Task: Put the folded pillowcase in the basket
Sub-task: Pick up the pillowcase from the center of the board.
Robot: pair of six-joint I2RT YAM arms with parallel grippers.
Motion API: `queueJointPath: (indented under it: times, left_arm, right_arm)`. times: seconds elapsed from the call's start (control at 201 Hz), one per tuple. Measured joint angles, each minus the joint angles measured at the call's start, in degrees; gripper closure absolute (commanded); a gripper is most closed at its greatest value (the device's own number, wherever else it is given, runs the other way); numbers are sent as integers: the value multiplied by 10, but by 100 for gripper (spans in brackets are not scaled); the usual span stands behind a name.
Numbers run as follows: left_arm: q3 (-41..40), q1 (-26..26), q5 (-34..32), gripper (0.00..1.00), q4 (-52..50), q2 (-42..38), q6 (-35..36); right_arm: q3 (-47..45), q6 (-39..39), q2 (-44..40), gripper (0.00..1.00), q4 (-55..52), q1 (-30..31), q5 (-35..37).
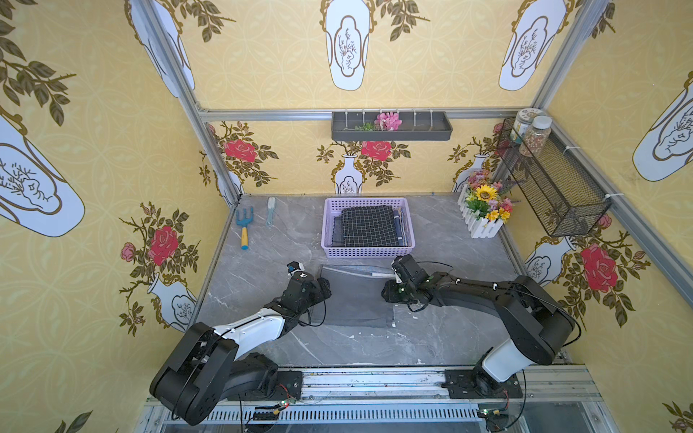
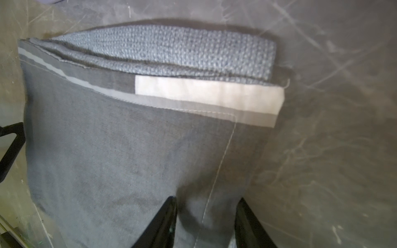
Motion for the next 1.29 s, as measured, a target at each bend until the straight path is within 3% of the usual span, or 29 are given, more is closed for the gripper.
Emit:
queueJointPath:
  times: [0.124, 0.453, 0.871, 1.294]
  left_arm:
    - [2, 3, 17, 19, 12, 15, 2]
    - [-6, 4, 55, 45, 61, 50, -3]
    - [-24, 4, 83, 100, 81, 62, -19]
    - [-55, 3, 88, 100, 79, -22, -28]
  right_arm:
    - [0, -1, 3, 58, 9, -2, -4]
    - [-8, -3, 8, 74, 24, -13, -18]
    - [-11, -7, 6, 91, 24, -17, -27]
    - [-11, -29, -44, 96, -1, -17, -28]
